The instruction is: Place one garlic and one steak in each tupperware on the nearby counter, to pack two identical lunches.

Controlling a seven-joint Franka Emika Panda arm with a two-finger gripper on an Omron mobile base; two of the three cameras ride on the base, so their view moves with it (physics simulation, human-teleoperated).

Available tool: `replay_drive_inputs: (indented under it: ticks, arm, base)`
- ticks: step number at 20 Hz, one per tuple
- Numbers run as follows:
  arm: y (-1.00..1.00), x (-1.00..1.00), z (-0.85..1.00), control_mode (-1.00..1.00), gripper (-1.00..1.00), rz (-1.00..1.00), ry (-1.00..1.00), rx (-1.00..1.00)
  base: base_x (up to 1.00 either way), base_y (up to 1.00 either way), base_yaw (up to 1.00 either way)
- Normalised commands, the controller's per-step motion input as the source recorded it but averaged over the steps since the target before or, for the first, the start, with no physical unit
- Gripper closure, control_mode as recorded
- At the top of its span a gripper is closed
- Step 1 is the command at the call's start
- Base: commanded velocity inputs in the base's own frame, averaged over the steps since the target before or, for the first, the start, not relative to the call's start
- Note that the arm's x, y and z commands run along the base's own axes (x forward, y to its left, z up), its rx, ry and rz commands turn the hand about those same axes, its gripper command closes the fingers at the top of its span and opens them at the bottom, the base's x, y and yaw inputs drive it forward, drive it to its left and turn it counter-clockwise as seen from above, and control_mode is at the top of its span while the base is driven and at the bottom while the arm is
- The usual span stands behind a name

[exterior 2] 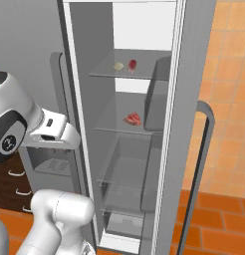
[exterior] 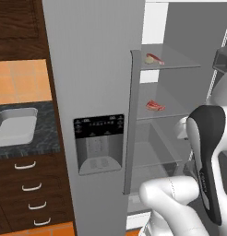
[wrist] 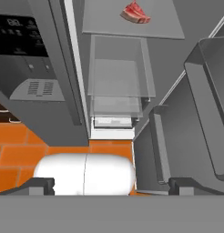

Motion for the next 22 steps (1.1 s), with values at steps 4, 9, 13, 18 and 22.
replay_drive_inputs:
  ticks: [4,9,13,18,22]
  arm:
    - [0.0,0.0,0.0,1.0,-1.0,0.0,0.0,0.0]
    - [0.0,0.0,0.0,1.0,-1.0,0.0,0.0,0.0]
    - [0.0,0.0,0.0,-1.0,-1.0,0.0,0.0,0.0]
    - [0.0,0.0,0.0,-1.0,-1.0,0.0,0.0,0.0]
    - [-0.03,0.0,0.0,-1.0,-1.0,0.0,0.0,0.0]
  base:
    - [0.0,0.0,0.0]
    - [0.0,0.0,0.0]
    - [0.0,0.0,0.0]
    - [0.0,0.0,0.0]
    - [0.0,0.0,0.0]
